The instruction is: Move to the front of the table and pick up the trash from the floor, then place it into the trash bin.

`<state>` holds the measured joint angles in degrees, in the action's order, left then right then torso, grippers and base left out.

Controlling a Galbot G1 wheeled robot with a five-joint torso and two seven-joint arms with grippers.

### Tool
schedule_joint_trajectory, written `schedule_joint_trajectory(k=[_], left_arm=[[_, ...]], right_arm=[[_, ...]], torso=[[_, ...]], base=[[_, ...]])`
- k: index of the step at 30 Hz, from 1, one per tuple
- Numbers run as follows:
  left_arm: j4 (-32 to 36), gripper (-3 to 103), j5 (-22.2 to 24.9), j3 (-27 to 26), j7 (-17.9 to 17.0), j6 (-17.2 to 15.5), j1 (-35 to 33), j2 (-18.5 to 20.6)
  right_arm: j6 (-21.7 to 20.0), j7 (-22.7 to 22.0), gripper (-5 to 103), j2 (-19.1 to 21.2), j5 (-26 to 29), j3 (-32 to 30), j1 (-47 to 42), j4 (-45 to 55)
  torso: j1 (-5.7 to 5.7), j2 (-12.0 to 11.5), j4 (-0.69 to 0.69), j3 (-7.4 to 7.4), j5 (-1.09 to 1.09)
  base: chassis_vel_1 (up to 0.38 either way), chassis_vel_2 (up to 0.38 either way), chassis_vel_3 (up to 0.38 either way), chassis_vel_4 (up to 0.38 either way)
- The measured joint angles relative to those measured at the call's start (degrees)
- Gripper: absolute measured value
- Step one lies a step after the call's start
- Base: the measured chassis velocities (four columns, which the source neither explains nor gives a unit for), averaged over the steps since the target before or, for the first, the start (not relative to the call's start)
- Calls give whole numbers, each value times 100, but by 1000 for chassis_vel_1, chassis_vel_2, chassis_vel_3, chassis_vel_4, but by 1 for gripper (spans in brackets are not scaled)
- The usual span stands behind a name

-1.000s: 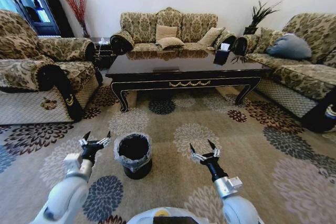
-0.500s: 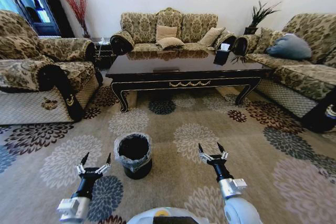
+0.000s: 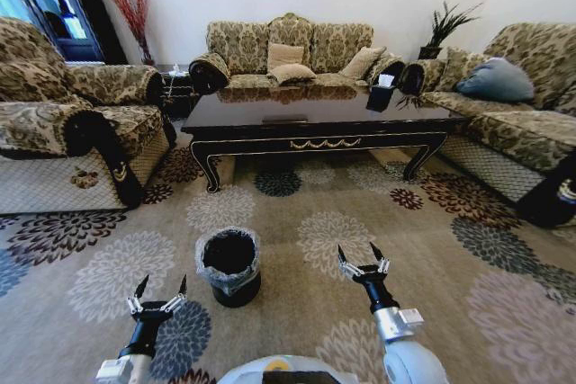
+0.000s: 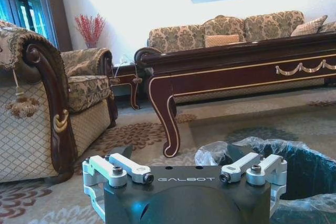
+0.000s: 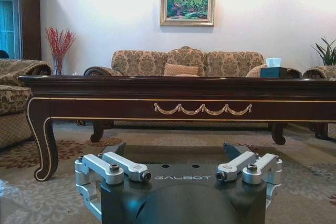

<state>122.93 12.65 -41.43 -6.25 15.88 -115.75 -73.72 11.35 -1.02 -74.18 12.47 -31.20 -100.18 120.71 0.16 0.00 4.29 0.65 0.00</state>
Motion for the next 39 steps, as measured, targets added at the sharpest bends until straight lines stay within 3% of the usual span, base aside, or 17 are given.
schedule_joint_trajectory(k=[25, 39], left_arm=[[4, 100, 16, 5, -18, -41, 18, 12], [8, 100, 21, 5, -20, -47, 17, 13]], right_arm=[[2, 2, 100, 6, -1, 4, -1, 4], [2, 2, 100, 7, 0, 5, -2, 4]], torso=[[1, 0, 0, 1, 0], [0, 0, 0, -1, 1]], base=[[11, -10, -15, 13], [212, -230, -215, 226]])
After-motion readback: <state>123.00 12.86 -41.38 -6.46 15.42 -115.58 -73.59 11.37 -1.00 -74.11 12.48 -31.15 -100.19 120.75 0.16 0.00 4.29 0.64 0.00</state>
